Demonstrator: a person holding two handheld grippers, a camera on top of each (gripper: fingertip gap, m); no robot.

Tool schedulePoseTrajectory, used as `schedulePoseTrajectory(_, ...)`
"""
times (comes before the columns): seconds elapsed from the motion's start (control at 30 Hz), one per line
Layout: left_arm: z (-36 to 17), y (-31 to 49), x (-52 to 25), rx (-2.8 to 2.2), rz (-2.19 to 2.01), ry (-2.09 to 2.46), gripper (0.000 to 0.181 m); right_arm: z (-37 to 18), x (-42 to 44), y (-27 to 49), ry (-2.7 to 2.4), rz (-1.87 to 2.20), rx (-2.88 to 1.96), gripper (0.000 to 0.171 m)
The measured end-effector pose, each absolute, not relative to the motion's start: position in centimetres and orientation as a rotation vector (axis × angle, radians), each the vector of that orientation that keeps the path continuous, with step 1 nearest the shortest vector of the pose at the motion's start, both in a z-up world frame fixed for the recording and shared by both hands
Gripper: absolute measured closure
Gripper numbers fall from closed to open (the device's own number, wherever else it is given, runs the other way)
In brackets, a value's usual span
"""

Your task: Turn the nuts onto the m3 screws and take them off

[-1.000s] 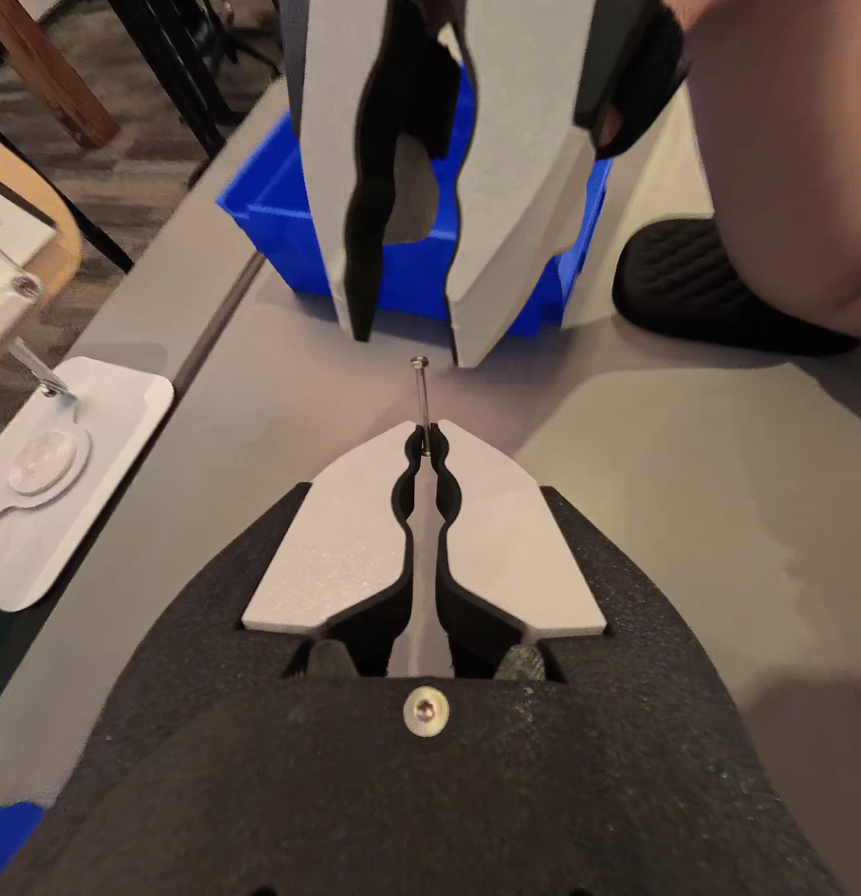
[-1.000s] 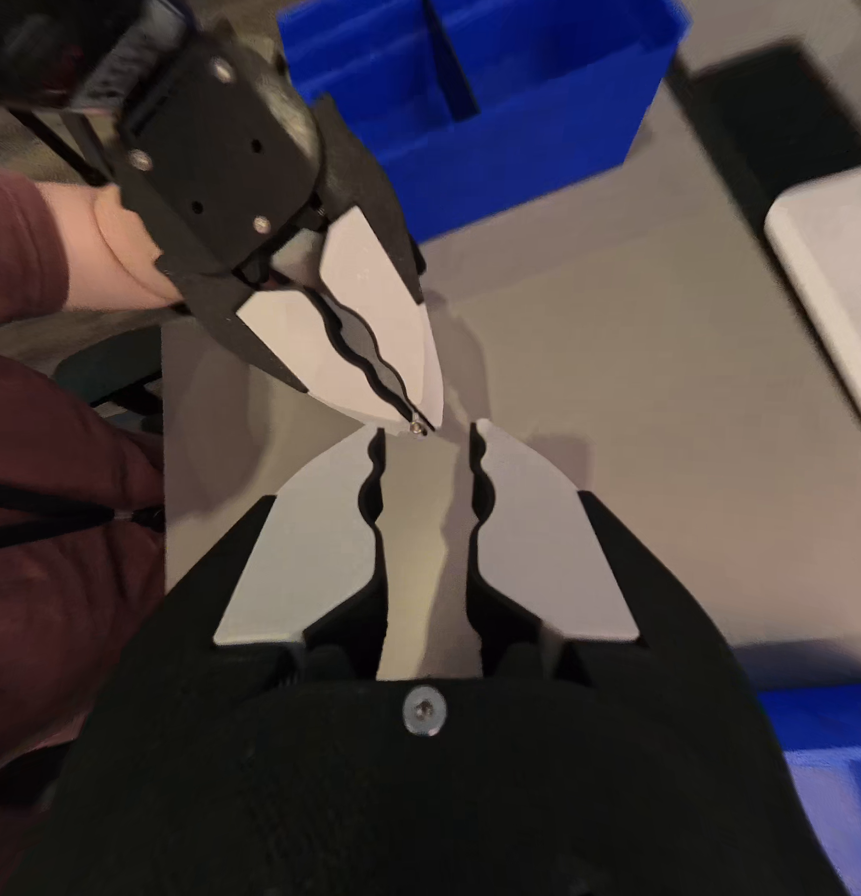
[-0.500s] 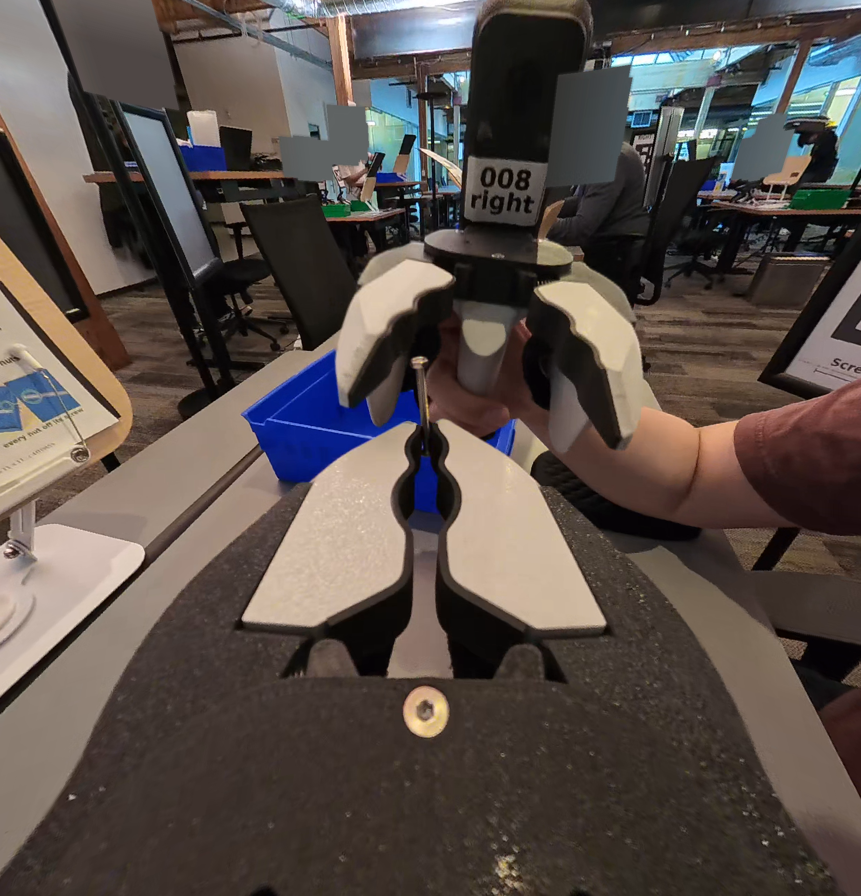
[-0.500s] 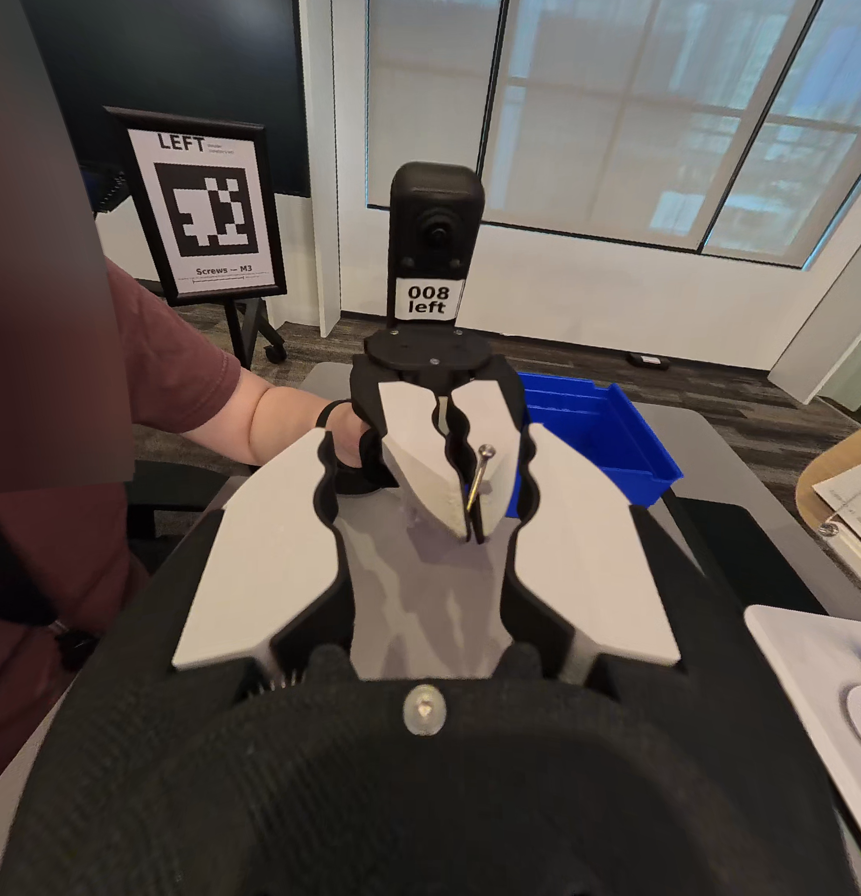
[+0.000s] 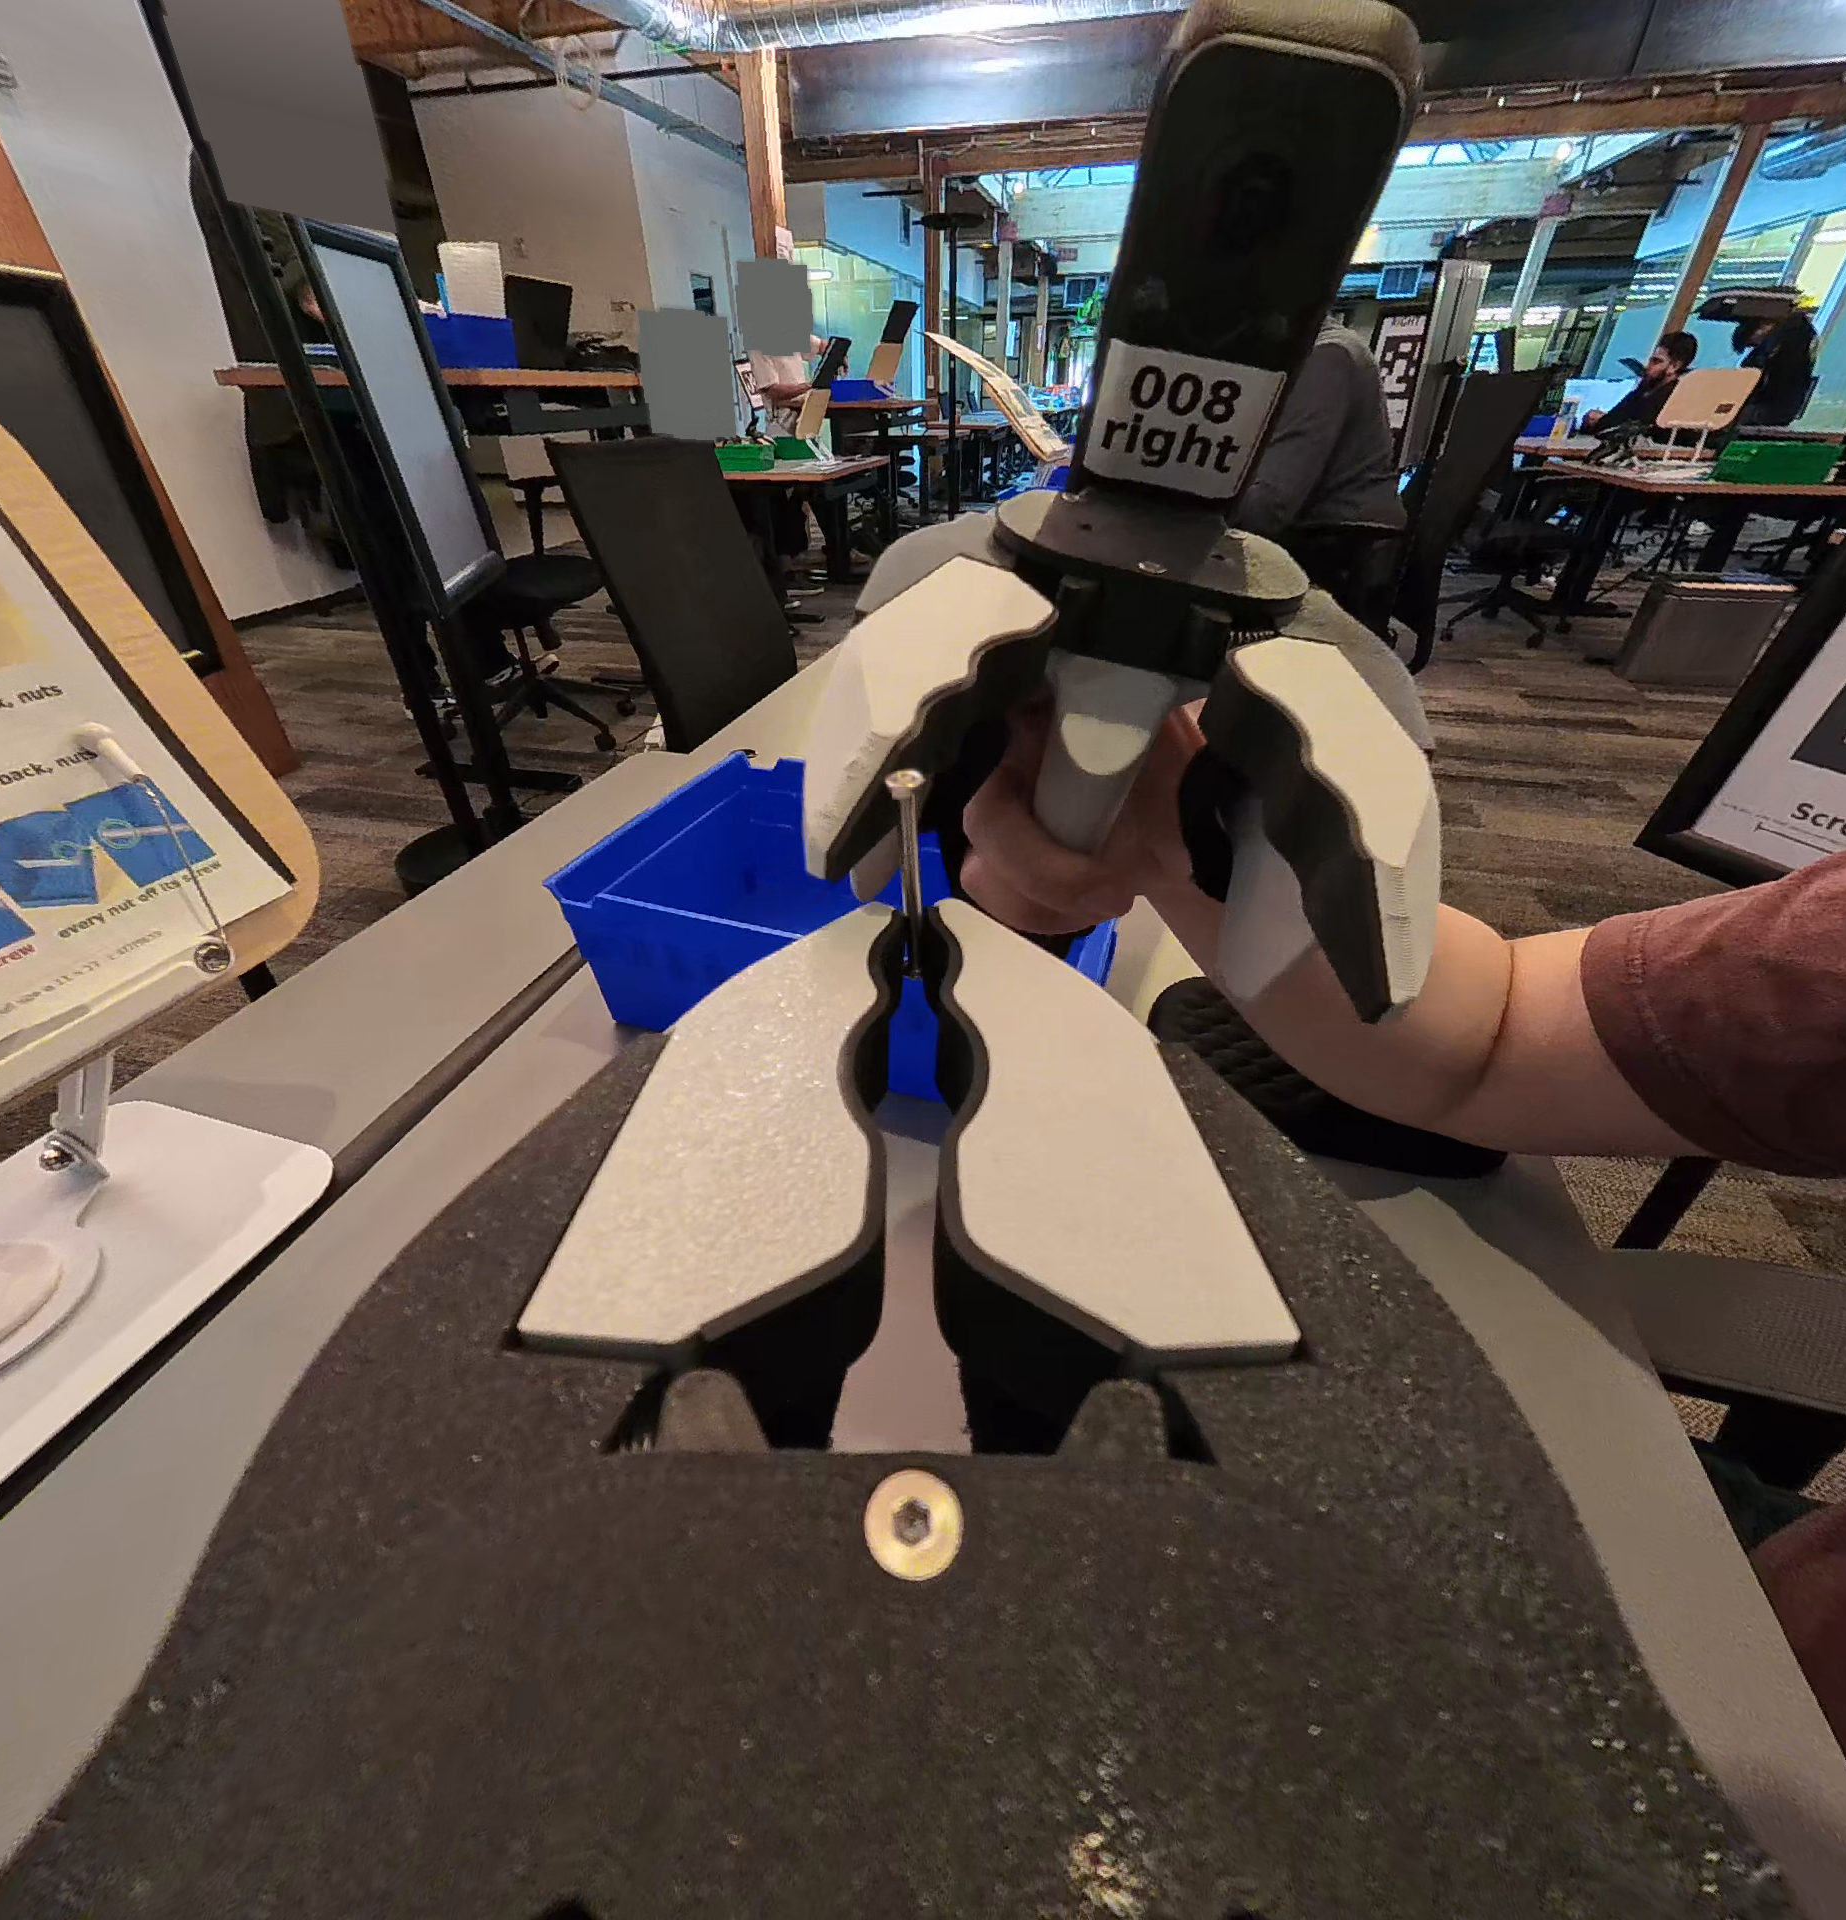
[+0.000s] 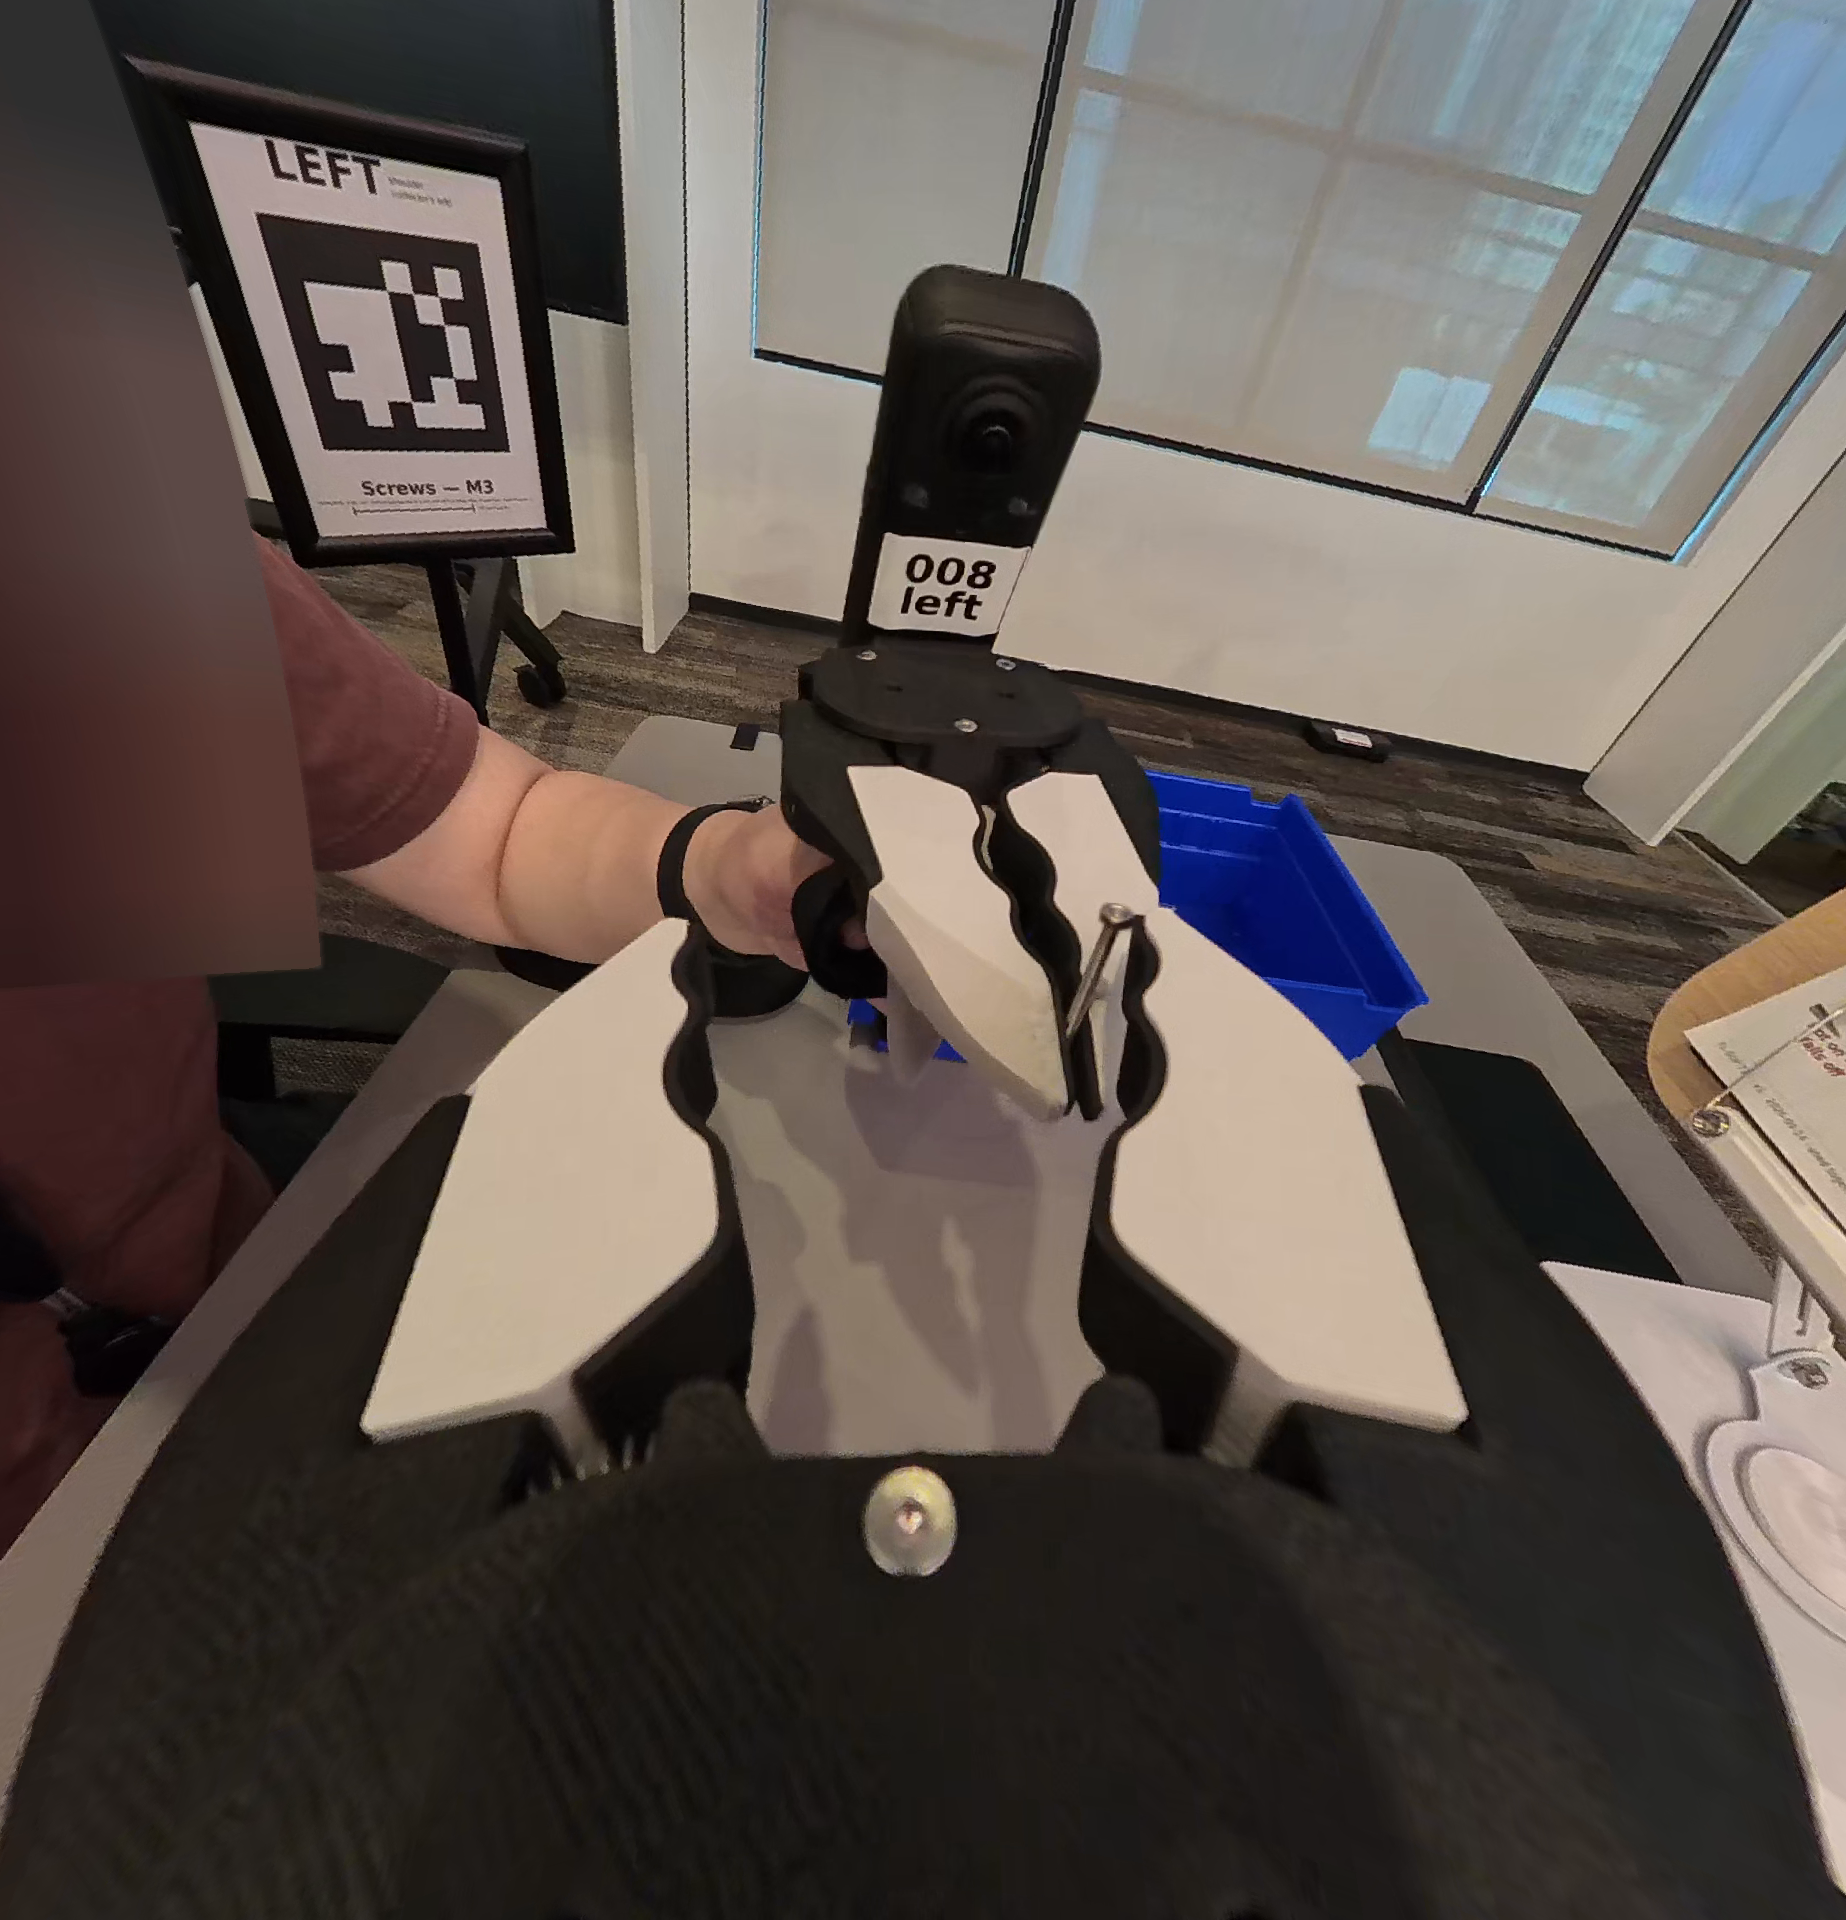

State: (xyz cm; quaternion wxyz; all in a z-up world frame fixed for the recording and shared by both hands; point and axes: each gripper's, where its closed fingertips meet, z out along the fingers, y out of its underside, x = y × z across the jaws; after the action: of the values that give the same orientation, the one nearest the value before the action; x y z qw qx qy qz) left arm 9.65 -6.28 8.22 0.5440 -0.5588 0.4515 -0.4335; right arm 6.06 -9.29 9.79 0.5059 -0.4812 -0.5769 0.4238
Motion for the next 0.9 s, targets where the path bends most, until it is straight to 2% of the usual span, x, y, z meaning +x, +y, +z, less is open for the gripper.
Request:
schedulePoseTrajectory(0.5, 8.1, -7.1, 10.1, -1.319, -1.034, 1.118, 0.179, 10.3, 5.4, -9.5, -1.357, 1.024, -1.125, 0.093)
schedulePoseTrajectory(0.9, 8.4, -7.1, 10.0, -1.335, -1.038, 1.096, 0.179, 10.0, 4.2, -10.3, -1.352, 1.057, -1.103, 0.082)
